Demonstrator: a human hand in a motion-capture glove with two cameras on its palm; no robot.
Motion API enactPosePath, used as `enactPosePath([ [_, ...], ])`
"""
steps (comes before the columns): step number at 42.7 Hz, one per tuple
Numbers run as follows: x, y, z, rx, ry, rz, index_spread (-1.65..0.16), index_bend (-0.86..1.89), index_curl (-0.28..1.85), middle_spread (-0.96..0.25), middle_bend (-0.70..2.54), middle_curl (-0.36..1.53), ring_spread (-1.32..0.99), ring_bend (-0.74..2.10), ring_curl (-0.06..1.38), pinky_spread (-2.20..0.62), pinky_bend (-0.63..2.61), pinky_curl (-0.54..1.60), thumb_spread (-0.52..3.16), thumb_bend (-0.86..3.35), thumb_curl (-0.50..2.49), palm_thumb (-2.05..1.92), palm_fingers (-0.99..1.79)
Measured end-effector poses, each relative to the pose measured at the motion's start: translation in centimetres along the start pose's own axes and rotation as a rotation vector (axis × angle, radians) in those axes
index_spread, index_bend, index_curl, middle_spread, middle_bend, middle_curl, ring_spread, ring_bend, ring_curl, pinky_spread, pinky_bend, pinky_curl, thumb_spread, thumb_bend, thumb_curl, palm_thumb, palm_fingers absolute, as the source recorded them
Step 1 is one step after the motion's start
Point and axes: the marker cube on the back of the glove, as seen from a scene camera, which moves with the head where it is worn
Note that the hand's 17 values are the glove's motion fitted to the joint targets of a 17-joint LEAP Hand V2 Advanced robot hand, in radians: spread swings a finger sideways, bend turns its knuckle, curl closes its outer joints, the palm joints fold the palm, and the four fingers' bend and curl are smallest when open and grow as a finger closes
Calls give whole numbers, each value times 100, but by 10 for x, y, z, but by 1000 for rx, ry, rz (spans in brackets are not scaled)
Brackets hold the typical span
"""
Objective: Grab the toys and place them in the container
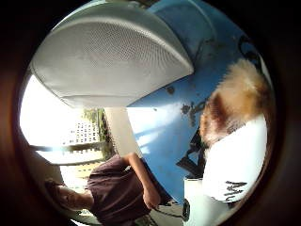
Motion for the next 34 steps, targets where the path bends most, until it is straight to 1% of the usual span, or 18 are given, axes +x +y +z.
enactPosePath([
  [3,-3,7,-29,4,11,35,-7,102,61,-8,118,55,-29,108,65,-37,97,46,67,18,73,79,110],
  [5,-7,10,-52,14,19,58,-8,103,62,-8,119,56,-30,108,67,-36,98,47,63,16,75,77,101],
  [6,-11,11,-64,21,24,70,-9,102,63,-10,118,57,-31,107,67,-36,99,48,64,13,74,74,90],
  [10,-26,16,-122,62,58,115,-12,106,69,-12,120,60,-34,111,71,-35,102,53,64,8,75,69,76],
  [16,-56,16,-203,129,132,159,-15,107,73,-15,124,63,-38,113,73,-34,106,54,65,4,77,67,68],
  [20,-85,9,-242,152,163,173,-17,109,76,-16,126,66,-40,117,74,-33,108,56,66,3,78,67,65],
  [25,-131,-10,-279,191,183,150,-18,111,79,-18,128,68,-41,121,76,-33,111,58,68,2,80,66,61],
  [26,-139,-16,-285,201,194,170,-19,111,80,-18,128,69,-41,121,76,-32,111,58,68,1,80,67,60],
  [29,-157,-36,-299,234,241,307,-19,112,82,-19,130,70,-42,123,77,-32,112,59,69,1,82,67,58],
  [30,-165,-42,-302,243,235,315,-20,112,83,-19,130,70,-42,124,77,-32,113,59,69,0,82,67,57],
  [31,-175,-48,-303,245,222,277,-20,112,84,-20,130,71,-42,124,78,-31,113,60,69,0,82,67,56],
  [34,-203,-64,-299,218,276,78,-21,112,85,-20,131,72,-42,126,78,-31,114,60,70,-1,83,67,55],
])
